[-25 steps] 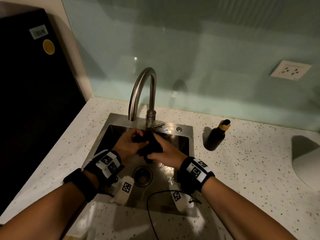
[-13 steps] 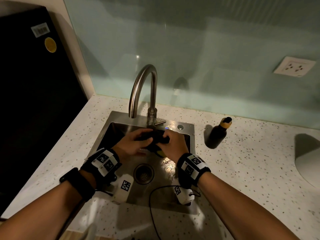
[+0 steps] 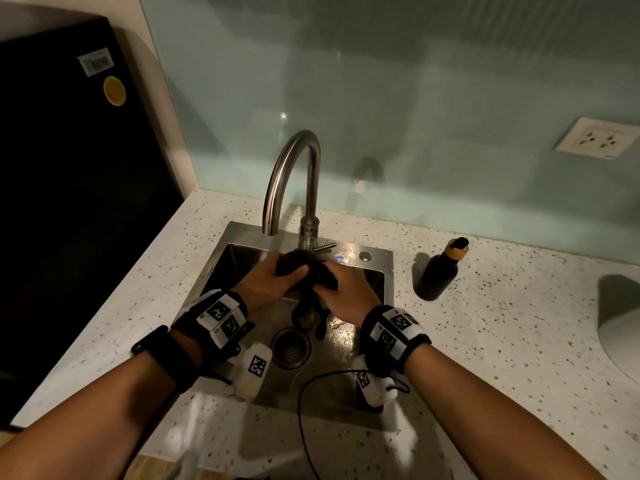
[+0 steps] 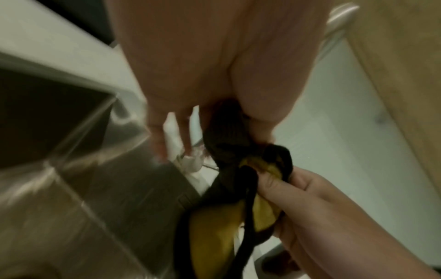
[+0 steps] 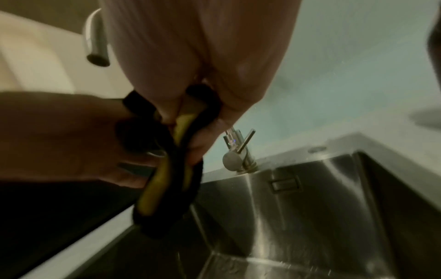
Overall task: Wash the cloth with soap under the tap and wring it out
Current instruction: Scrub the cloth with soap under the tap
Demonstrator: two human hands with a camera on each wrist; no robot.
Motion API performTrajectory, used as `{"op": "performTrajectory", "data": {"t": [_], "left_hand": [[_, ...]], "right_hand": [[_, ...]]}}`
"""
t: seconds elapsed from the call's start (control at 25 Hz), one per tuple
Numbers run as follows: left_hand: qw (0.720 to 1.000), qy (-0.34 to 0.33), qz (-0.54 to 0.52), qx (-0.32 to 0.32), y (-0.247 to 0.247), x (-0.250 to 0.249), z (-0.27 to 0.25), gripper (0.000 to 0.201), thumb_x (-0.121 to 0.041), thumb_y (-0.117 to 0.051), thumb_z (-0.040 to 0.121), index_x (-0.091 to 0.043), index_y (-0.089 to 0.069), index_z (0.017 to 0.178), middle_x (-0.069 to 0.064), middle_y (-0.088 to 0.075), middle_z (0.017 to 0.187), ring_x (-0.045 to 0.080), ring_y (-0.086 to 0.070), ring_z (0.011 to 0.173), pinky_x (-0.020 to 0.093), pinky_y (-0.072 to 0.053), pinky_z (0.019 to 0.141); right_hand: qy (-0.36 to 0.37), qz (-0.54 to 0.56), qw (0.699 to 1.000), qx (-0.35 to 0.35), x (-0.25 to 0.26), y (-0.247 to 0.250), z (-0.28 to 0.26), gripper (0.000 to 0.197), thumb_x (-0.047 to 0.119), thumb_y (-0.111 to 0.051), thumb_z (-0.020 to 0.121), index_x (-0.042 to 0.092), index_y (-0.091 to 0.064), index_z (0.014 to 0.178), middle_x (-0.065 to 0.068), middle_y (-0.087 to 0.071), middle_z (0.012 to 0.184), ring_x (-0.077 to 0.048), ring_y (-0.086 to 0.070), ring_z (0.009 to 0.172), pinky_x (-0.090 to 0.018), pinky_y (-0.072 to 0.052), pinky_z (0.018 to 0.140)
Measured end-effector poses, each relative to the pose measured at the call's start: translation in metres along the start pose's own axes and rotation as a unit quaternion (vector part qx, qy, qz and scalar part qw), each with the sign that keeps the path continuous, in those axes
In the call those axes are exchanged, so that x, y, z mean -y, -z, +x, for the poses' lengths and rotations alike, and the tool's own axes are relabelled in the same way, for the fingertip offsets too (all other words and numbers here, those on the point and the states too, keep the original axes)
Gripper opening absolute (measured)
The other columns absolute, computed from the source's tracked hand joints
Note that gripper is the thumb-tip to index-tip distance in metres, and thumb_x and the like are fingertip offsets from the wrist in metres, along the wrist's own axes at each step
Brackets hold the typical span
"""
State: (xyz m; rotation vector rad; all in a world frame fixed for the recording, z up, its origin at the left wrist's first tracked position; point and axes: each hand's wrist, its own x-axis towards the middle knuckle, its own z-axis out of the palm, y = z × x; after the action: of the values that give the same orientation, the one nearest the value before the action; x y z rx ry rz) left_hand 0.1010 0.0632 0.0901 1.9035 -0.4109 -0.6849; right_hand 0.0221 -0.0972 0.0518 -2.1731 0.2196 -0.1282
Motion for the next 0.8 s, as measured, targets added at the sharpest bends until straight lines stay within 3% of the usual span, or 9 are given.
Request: {"op": "performTrajectory", "data": {"t": [0.08, 0.2, 0.24, 0.32, 0.4, 0.48, 0.56, 0.68, 0.8], "left_hand": [[0.999, 0.007, 0.008, 0.044, 0.0, -0.011, -0.004, 0.015, -0.039, -0.057, 0.095, -0.027, -0.056, 0.104, -0.004, -0.064, 0.101, 0.008, -0.062, 0.097, 0.016, -0.05, 0.082], [0.993, -0.026, 0.085, 0.074, -0.001, -0.007, 0.0, 0.077, -0.057, -0.066, 0.079, -0.023, -0.034, 0.14, 0.0, -0.055, 0.127, 0.019, -0.056, 0.118, 0.036, -0.046, 0.104], [0.993, -0.032, 0.094, 0.061, 0.0, -0.002, 0.003, 0.082, -0.056, -0.066, 0.08, -0.022, -0.028, 0.144, 0.002, -0.055, 0.129, 0.021, -0.056, 0.119, 0.039, -0.047, 0.104], [0.996, -0.032, 0.078, 0.026, 0.001, 0.004, 0.007, 0.056, -0.038, -0.058, 0.094, -0.017, -0.037, 0.141, 0.005, -0.06, 0.125, 0.023, -0.059, 0.117, 0.041, -0.049, 0.102], [0.996, -0.033, 0.081, 0.023, 0.003, 0.004, 0.006, 0.035, -0.028, -0.048, 0.1, -0.018, -0.048, 0.133, 0.005, -0.064, 0.121, 0.022, -0.061, 0.114, 0.039, -0.05, 0.101], [0.996, -0.04, 0.076, 0.031, 0.001, 0.004, 0.004, 0.029, -0.025, -0.045, 0.101, -0.017, -0.049, 0.13, 0.007, -0.063, 0.121, 0.021, -0.06, 0.113, 0.041, -0.048, 0.103], [0.998, -0.023, 0.019, 0.047, -0.002, 0.003, 0.002, 0.027, -0.026, -0.049, 0.1, -0.024, -0.046, 0.127, 0.009, -0.06, 0.127, 0.022, -0.059, 0.114, 0.047, -0.047, 0.104], [0.995, 0.028, -0.047, 0.083, -0.004, -0.002, -0.001, 0.051, -0.043, -0.063, 0.088, -0.035, -0.04, 0.133, 0.001, -0.057, 0.128, 0.025, -0.06, 0.112, 0.049, -0.055, 0.085], [0.976, 0.048, -0.193, 0.085, -0.002, -0.01, -0.001, 0.04, -0.028, -0.057, 0.096, -0.027, -0.046, 0.134, 0.009, -0.058, 0.128, 0.026, -0.062, 0.108, 0.048, -0.056, 0.085]], "right_hand": [[0.022, -0.038, 0.998, -0.035, 0.003, -0.001, -0.001, 0.023, 0.017, -0.068, 0.089, 0.019, -0.063, 0.112, 0.003, -0.071, 0.1, -0.01, -0.068, 0.091, -0.019, -0.054, 0.08], [0.027, -0.01, 0.998, -0.058, 0.015, -0.008, -0.004, 0.03, 0.011, -0.071, 0.084, 0.026, -0.053, 0.104, 0.012, -0.062, 0.086, -0.003, -0.062, 0.077, -0.008, -0.046, 0.062], [0.017, 0.021, 0.998, -0.048, 0.017, -0.009, -0.004, 0.04, 0.013, -0.074, 0.081, 0.026, -0.051, 0.111, 0.009, -0.064, 0.092, -0.006, -0.064, 0.082, -0.009, -0.048, 0.065], [0.016, 0.071, 0.997, -0.005, 0.015, -0.005, -0.002, 0.074, 0.018, -0.081, 0.075, 0.034, -0.041, 0.136, 0.002, -0.062, 0.122, -0.013, -0.063, 0.108, -0.02, -0.054, 0.085], [0.016, 0.088, 0.995, 0.05, 0.014, 0.004, -0.001, 0.096, 0.017, -0.082, 0.076, 0.044, -0.025, 0.149, 0.003, -0.048, 0.144, -0.012, -0.053, 0.125, -0.028, -0.048, 0.101], [0.016, 0.052, 0.995, 0.087, 0.017, 0.01, 0.003, 0.09, 0.016, -0.08, 0.078, 0.041, -0.03, 0.149, 0.0, -0.049, 0.145, -0.016, -0.052, 0.126, -0.034, -0.047, 0.104], [0.011, 0.018, 0.999, 0.043, 0.016, 0.011, 0.008, 0.063, 0.01, -0.078, 0.078, 0.027, -0.053, 0.133, -0.005, -0.064, 0.124, -0.021, -0.064, 0.109, -0.042, -0.055, 0.095], [0.018, -0.027, 0.999, -0.041, 0.01, 0.009, 0.01, 0.032, 0.004, -0.075, 0.076, 0.016, -0.067, 0.105, -0.002, -0.071, 0.098, -0.017, -0.067, 0.091, -0.039, -0.057, 0.086], [0.038, 0.011, 0.998, -0.047, 0.016, 0.008, 0.005, 0.046, 0.012, -0.082, 0.073, 0.023, -0.063, 0.114, 0.006, -0.068, 0.105, -0.012, -0.064, 0.097, -0.031, -0.055, 0.089]]}}
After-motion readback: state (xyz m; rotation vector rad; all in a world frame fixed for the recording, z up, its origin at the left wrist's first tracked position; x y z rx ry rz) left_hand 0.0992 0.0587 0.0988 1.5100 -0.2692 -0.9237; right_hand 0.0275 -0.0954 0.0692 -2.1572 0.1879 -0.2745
